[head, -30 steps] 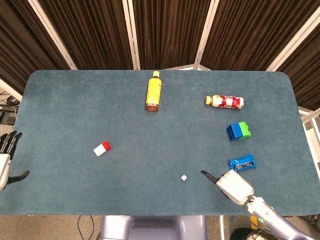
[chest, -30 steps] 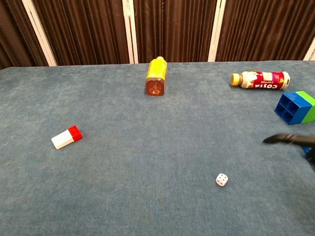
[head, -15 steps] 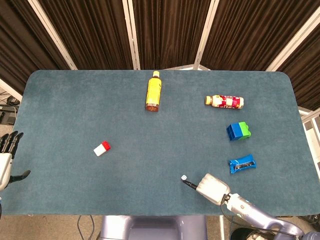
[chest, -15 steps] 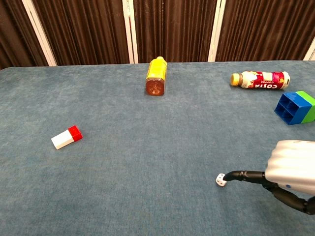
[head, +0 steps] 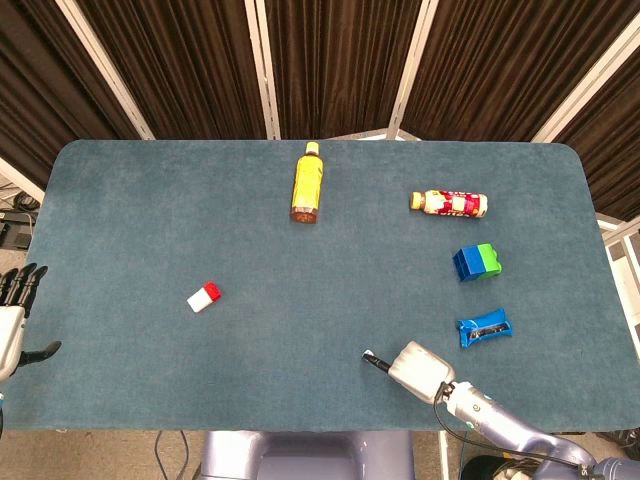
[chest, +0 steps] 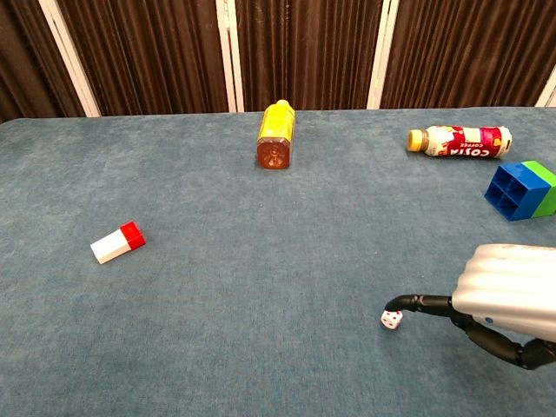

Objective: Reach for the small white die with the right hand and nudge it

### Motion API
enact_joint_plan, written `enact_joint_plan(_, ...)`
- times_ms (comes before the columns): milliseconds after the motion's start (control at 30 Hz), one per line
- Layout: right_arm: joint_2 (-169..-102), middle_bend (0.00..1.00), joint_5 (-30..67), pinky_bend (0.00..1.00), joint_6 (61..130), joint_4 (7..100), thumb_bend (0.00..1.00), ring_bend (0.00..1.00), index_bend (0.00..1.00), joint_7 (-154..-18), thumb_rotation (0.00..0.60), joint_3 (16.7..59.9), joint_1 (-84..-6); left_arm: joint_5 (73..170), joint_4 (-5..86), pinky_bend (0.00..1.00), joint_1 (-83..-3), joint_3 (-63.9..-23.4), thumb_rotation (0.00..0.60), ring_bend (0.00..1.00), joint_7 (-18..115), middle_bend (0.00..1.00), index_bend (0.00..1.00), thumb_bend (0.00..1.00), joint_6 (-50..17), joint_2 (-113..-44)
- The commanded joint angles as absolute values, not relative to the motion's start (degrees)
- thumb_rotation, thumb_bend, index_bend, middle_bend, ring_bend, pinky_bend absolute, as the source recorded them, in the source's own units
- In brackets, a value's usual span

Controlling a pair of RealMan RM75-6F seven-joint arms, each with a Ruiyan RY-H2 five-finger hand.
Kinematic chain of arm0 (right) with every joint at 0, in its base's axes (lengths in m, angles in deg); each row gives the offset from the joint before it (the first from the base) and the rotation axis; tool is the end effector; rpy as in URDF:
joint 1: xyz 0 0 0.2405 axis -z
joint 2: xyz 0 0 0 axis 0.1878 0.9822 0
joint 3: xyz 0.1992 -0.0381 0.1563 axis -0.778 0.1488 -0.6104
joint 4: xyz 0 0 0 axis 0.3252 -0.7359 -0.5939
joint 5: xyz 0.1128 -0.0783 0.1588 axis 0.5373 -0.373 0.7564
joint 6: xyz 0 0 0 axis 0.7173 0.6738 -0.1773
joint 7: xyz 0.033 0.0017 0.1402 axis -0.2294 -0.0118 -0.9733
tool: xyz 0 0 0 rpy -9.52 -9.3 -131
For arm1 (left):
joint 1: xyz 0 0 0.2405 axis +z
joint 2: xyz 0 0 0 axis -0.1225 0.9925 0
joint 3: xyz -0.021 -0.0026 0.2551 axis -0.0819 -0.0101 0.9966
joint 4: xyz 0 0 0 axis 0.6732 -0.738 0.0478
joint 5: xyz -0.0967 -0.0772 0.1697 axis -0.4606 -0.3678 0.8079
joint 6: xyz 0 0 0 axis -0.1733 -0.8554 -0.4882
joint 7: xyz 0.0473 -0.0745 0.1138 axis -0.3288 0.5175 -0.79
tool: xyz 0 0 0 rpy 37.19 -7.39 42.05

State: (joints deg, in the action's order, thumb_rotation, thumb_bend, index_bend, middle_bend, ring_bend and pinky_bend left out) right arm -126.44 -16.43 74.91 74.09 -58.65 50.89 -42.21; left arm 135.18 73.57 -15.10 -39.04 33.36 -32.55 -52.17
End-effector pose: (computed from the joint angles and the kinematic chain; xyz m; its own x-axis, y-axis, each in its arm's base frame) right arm -0.2073 -0.2271 -0.0035 0.8474 -0.2069 0.4890 -0.4446 -0.7800 0.4405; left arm -0.2913 0.1941 0.1746 0.5195 0.1015 0.8484 0.8443 0.0913 -0.5280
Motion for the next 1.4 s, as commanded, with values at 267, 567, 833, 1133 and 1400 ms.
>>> enact_joint_plan(267, -127.28, 0.68, -15.08, 0.97, 75.34, 72.52, 0.77, 0.7, 0.0, -58.23, 0.6, 51.51, -42.5, 134.95, 73.83, 0.0, -15.16, -39.01, 0.6, 0.0, 33.07, 0.0, 0.0, 0.0, -32.44, -52.15)
enact_joint_plan(567, -127.65, 0.68, -14.15, 0.97, 75.5, 71.54, 0.77, 0.7, 0.0, -58.08, 0.6, 52.34, -42.78, 134.75, 73.93, 0.0, -15.3, -38.96, 0.6, 0.0, 33.12, 0.0, 0.0, 0.0, -32.07, -51.96)
enact_joint_plan(833, -127.75, 0.68, -13.19, 0.97, 75.97, 70.18, 0.77, 0.7, 0.0, -58.31, 0.6, 52.73, -42.79, 134.62, 74.08, 0.0, -15.4, -38.86, 0.6, 0.0, 33.02, 0.0, 0.0, 0.0, -31.78, -51.88)
enact_joint_plan(1133, -127.93, 0.68, -11.3, 0.97, 76.2, 67.78, 0.77, 0.7, 0.0, -59.71, 0.6, 52.56, -43.07, 134.23, 74.3, 0.0, -15.59, -38.74, 0.6, 0.0, 32.36, 0.0, 0.0, 0.0, -31.41, -51.91)
enact_joint_plan(1400, -126.07, 0.68, -12.48, 0.97, 80.23, 68.77, 0.77, 0.7, 0.0, -62.89, 0.6, 52.01, -42.91, 134.1, 74.24, 0.0, -15.69, -38.84, 0.6, 0.0, 32.3, 0.0, 0.0, 0.0, -31.45, -52.02)
